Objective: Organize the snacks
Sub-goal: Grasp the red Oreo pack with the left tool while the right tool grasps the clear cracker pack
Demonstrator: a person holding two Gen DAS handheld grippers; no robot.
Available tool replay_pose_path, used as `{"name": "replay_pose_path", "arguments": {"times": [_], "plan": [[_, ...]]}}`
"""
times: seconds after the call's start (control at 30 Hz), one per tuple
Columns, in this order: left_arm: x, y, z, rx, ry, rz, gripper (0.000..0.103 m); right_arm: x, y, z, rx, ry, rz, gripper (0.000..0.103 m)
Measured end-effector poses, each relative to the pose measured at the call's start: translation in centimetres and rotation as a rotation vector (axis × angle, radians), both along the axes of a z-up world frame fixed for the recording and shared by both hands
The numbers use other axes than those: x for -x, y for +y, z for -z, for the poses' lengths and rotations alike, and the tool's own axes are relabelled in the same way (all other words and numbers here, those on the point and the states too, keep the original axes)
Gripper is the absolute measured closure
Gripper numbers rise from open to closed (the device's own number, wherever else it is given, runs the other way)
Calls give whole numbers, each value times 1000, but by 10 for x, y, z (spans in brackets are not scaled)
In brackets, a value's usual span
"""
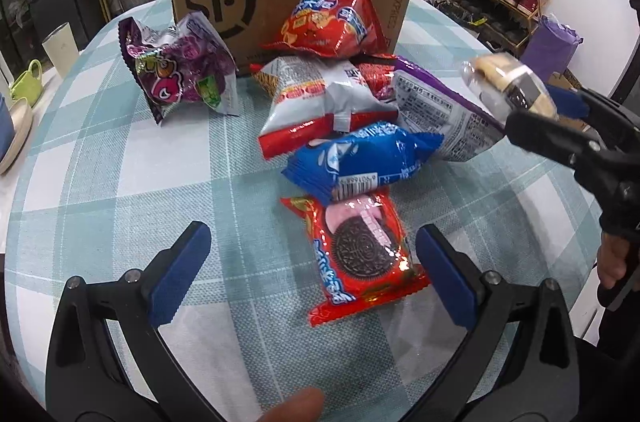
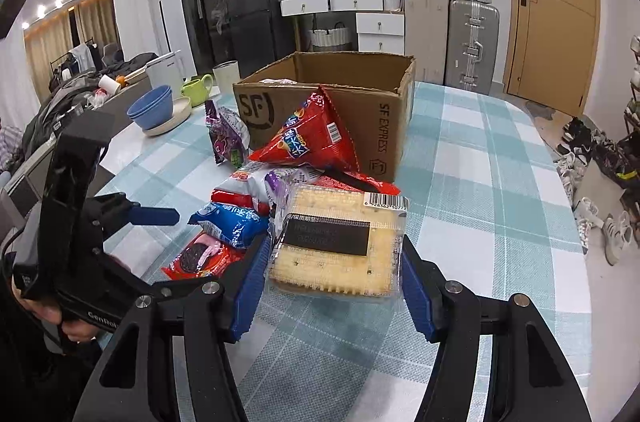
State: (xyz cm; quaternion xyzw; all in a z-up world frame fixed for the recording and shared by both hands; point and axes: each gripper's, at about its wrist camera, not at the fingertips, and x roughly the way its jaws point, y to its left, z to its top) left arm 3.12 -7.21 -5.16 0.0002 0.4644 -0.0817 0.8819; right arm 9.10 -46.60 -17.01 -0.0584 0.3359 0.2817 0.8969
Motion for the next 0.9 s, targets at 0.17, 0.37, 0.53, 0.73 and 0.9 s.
{"name": "replay_pose_path", "arguments": {"times": [0.17, 0.37, 0.53, 0.73, 0.9], "plan": [[-4, -6, 3, 5, 16, 26, 17, -1, -2, -1, -6, -2, 0, 41], [1, -14, 3, 71, 5, 106, 58, 1, -2, 0, -8, -6, 1, 41], [4, -16, -2, 90, -25, 119, 62, 1, -4, -3, -24, -19, 12, 41], [8, -14, -17, 122, -75, 132, 62, 3, -6, -7, -45, -38, 22, 41], [15, -3, -36, 159, -127, 128, 62, 5, -8, -11, -63, -58, 25, 41]]}}
